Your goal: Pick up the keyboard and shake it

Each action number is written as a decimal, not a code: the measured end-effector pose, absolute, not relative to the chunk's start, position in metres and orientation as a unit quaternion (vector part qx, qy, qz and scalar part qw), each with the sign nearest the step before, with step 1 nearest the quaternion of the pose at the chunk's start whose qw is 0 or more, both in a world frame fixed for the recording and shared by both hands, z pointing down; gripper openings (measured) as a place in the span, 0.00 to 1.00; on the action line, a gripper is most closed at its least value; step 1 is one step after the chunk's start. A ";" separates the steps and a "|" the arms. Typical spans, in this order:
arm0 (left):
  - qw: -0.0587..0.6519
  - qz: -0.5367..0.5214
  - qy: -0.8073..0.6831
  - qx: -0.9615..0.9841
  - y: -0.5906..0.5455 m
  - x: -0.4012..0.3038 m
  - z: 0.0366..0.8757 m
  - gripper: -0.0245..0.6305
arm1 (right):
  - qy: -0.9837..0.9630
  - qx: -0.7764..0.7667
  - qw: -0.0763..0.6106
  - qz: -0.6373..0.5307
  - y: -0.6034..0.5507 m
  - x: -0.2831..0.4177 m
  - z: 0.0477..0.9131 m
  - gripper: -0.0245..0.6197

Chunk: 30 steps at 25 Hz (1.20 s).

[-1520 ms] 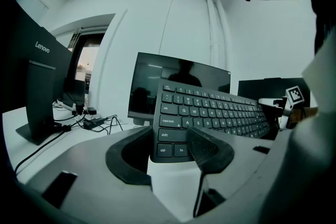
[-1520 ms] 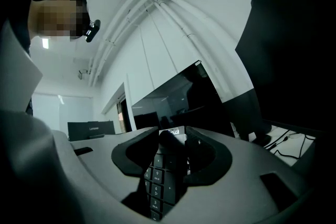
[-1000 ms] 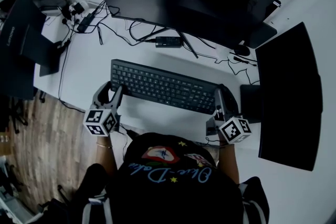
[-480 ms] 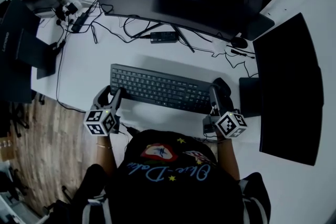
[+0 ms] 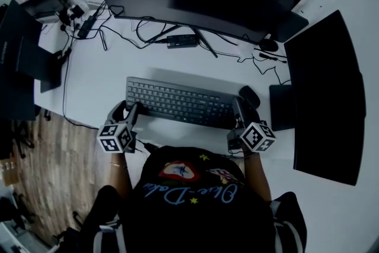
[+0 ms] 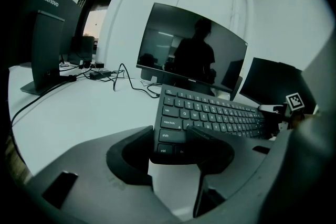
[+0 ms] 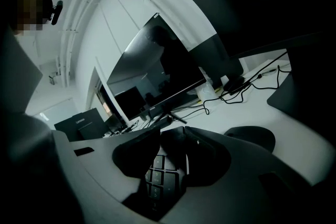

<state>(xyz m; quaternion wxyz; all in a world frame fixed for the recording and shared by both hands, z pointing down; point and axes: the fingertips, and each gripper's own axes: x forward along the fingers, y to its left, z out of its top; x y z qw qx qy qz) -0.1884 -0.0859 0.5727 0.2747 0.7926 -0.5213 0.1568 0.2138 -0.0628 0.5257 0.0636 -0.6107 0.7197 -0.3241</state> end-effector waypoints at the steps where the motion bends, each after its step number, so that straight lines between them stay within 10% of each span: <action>1: 0.278 0.159 -0.520 0.792 -0.086 -0.188 0.575 0.33 | 0.718 -0.611 0.061 -0.327 -0.063 0.214 0.529 0.25; 30: 0.346 0.232 -0.505 0.756 -0.086 -0.188 0.628 0.33 | 0.682 -0.608 -0.007 -0.406 -0.069 0.214 0.597 0.25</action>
